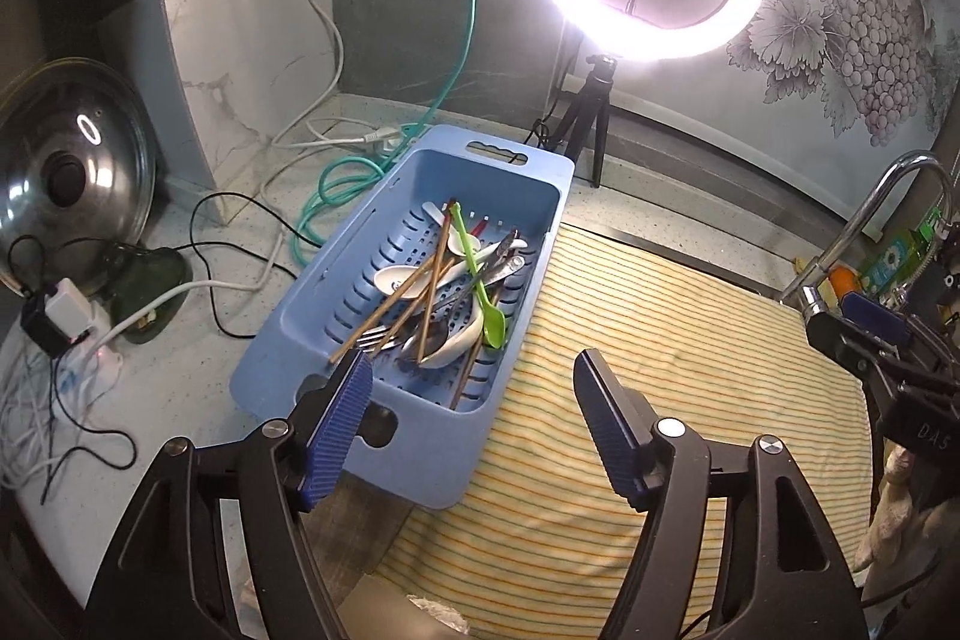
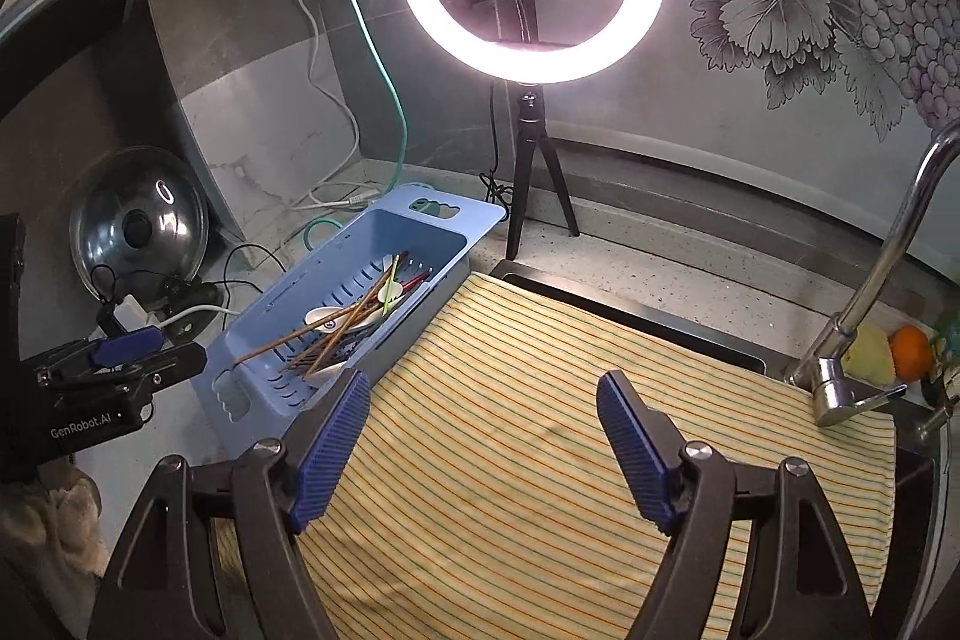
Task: Organize utensils
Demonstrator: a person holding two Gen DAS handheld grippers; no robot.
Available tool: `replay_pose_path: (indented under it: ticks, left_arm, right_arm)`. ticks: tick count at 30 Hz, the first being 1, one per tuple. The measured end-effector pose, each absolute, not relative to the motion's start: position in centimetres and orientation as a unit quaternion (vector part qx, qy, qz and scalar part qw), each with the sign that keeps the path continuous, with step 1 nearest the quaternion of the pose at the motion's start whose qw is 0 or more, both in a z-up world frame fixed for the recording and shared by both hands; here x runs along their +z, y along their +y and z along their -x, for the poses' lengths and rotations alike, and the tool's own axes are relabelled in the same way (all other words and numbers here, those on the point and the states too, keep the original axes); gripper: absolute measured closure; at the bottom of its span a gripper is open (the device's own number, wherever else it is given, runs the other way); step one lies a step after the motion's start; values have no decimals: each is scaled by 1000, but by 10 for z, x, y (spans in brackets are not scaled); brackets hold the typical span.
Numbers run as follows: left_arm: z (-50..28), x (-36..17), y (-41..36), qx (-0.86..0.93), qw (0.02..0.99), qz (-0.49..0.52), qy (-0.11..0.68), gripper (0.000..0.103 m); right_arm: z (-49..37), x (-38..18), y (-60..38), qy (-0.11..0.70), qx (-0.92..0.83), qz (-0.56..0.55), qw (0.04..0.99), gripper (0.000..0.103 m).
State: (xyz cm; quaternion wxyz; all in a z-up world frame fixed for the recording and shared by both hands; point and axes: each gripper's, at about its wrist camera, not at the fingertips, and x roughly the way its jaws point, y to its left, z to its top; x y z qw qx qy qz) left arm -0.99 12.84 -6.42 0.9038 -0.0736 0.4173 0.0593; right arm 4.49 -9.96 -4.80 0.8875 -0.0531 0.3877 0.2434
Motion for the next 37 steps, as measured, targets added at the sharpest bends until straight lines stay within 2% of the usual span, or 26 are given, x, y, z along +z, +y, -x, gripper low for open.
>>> replay_pose_path:
  ticks: [24,26,28,37]
  left_arm:
    - [14,-59,129,59,906,63,414,32]
    - [13,-59,128,56,906,63,414,31]
    - [12,-60,128,56,906,64,414,24]
    - [13,-60,122,55,908,53,411,24]
  right_arm:
    - [-40,-46,-100,387,240,50,889,28]
    - [-40,-47,-101,387,239,50,889,28]
    - [-41,-48,-102,389,239,50,888,28]
    - [-43,-52,-110,395,231,44,888,28]
